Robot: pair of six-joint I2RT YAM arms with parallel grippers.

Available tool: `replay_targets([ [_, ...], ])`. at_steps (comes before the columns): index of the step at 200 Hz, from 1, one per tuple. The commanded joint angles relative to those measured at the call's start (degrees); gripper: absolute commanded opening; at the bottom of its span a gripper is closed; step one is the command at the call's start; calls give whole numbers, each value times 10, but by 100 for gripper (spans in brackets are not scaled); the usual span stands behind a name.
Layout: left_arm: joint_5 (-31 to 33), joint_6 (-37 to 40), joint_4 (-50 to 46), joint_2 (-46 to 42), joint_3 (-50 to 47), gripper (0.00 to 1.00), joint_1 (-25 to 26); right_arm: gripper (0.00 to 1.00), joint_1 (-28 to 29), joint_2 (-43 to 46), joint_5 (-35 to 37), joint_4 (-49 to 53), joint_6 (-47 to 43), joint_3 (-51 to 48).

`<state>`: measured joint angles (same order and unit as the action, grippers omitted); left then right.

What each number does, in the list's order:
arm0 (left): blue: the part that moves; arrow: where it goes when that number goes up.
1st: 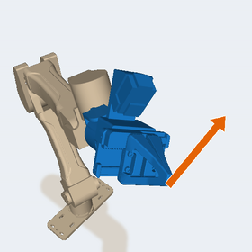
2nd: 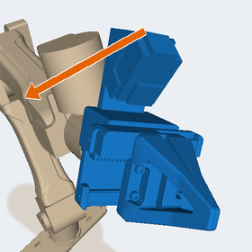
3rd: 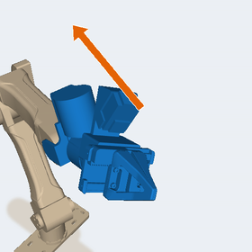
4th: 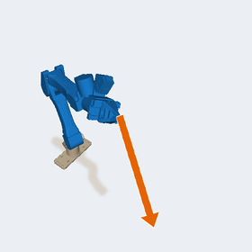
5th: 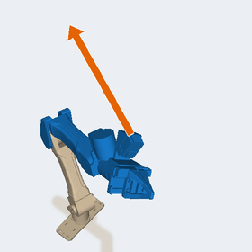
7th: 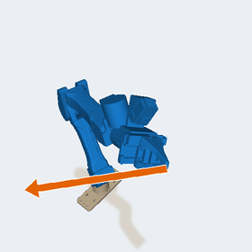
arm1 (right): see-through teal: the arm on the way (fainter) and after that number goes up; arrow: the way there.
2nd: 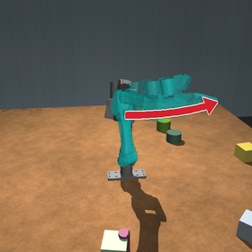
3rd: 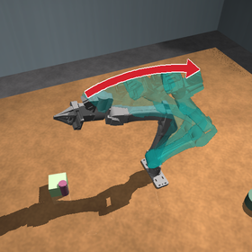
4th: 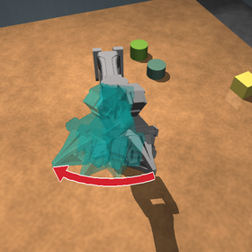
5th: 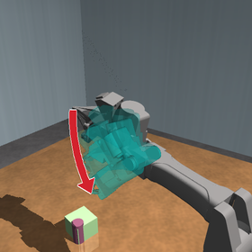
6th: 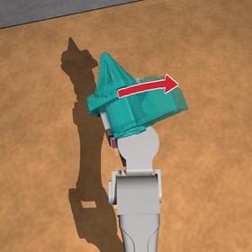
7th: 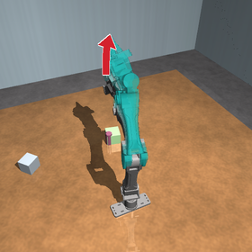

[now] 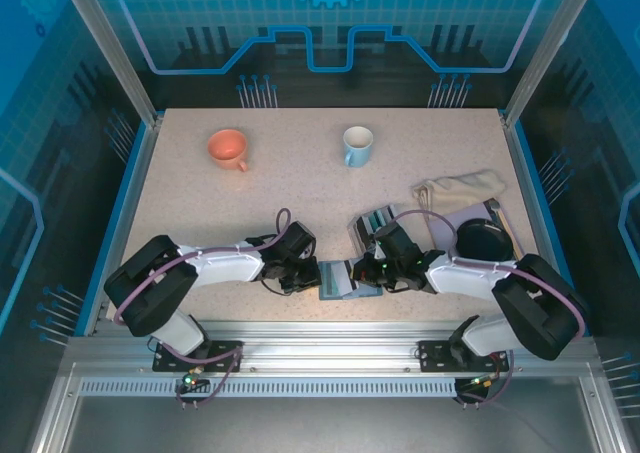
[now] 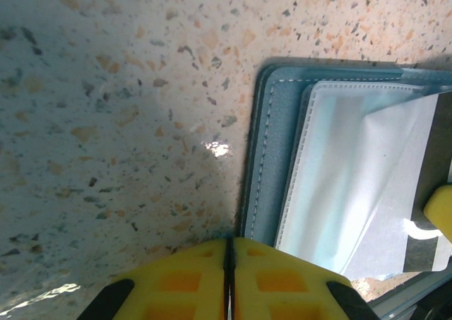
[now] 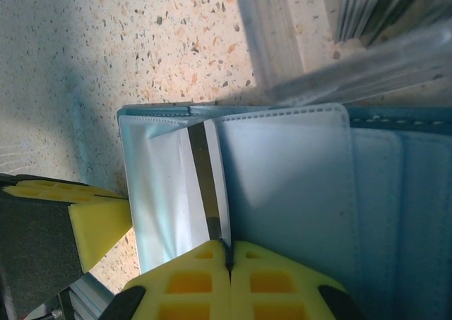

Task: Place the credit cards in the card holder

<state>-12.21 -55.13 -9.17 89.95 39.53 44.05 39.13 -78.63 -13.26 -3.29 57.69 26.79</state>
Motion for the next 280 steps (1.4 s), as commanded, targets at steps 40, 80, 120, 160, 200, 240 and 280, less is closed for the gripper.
replay_targets([
  [40,-8,-2,23,26,3,10,12,3,15,30,58,13,23,-27],
  [80,-9,-3,26,26,3,10,12,3,22,24,71,-1,29,-35],
  [120,-8,-3,26,26,3,10,13,4,22,54,87,37,17,-30],
  [160,-9,-4,27,27,3,10,12,4,22,62,96,35,20,-38],
  [200,-13,-4,28,29,6,10,12,4,29,31,83,-6,36,-36],
  [240,-12,-5,29,29,5,10,15,5,60,7,102,-24,61,-21],
  [280,-9,-6,29,27,5,10,17,8,78,-20,91,-38,69,-7],
])
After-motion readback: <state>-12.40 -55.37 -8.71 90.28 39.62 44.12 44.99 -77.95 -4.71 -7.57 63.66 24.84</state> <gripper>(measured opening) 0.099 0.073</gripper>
